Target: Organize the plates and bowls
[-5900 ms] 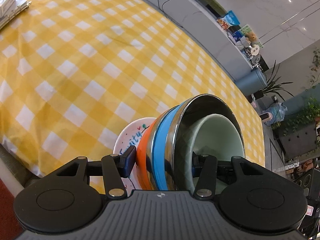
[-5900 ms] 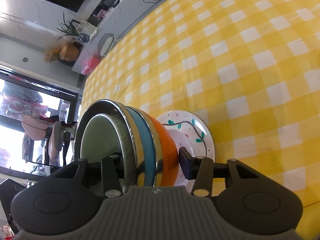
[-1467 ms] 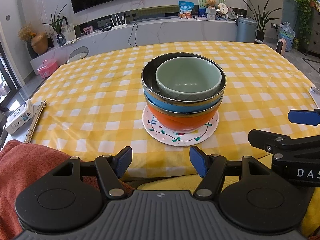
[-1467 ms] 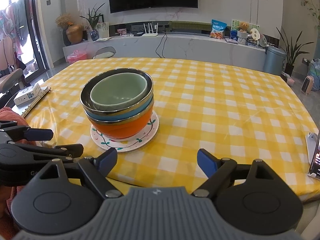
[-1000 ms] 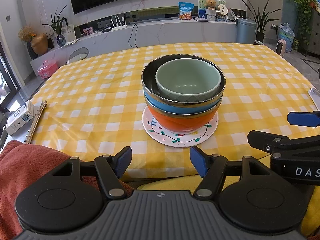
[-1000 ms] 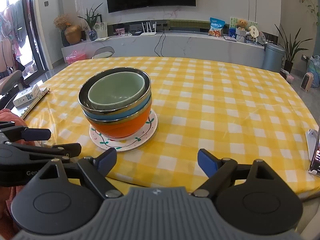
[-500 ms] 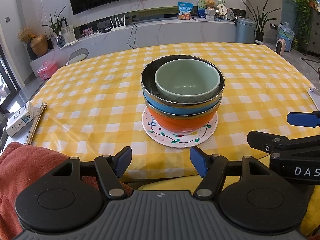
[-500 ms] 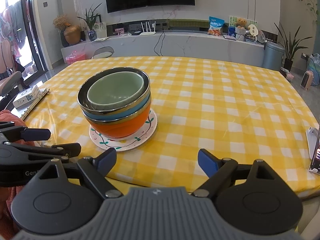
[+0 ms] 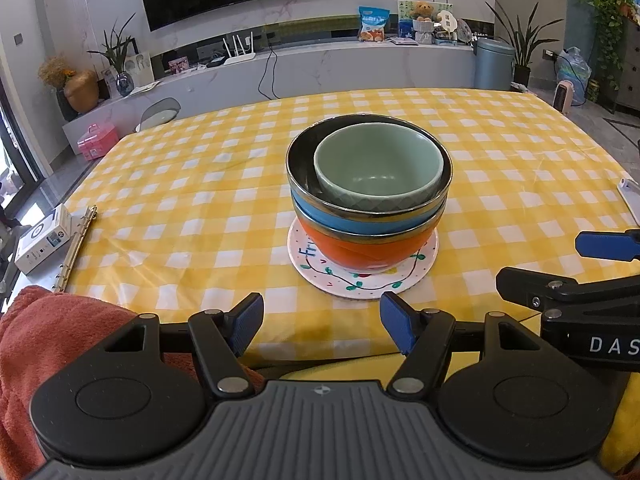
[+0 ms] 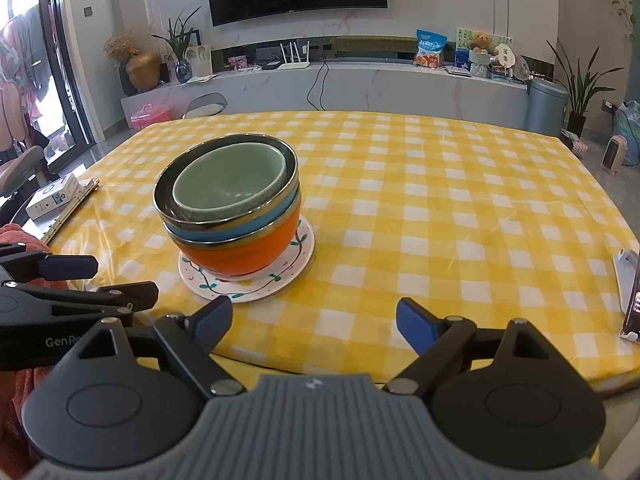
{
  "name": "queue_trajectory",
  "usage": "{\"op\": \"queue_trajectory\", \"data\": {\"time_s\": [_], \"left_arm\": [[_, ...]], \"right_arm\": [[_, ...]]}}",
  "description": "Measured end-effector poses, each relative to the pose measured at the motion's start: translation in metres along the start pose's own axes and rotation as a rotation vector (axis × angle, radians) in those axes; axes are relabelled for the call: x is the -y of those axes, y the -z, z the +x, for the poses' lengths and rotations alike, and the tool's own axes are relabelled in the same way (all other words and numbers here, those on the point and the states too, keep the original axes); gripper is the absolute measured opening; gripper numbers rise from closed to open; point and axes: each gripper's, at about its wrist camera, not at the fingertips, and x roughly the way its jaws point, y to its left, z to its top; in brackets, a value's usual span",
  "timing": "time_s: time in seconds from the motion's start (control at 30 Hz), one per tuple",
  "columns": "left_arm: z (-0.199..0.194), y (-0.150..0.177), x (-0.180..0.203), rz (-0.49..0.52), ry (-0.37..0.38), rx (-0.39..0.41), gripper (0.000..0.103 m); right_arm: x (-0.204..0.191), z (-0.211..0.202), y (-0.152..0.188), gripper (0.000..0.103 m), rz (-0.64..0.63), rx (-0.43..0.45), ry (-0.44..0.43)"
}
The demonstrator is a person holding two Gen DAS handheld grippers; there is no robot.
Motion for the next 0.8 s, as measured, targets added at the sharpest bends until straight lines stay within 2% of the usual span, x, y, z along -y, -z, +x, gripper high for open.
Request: {"op": "queue_trajectory", "data": {"time_s": [0.8], "left_arm": [[0.0002,0.002,-0.0018,0.01,-0.002,0.012,0.079]], "right_arm": [[0.0006,0.0031,0.0011,0.09,0.019,-0.017,0.004]]}}
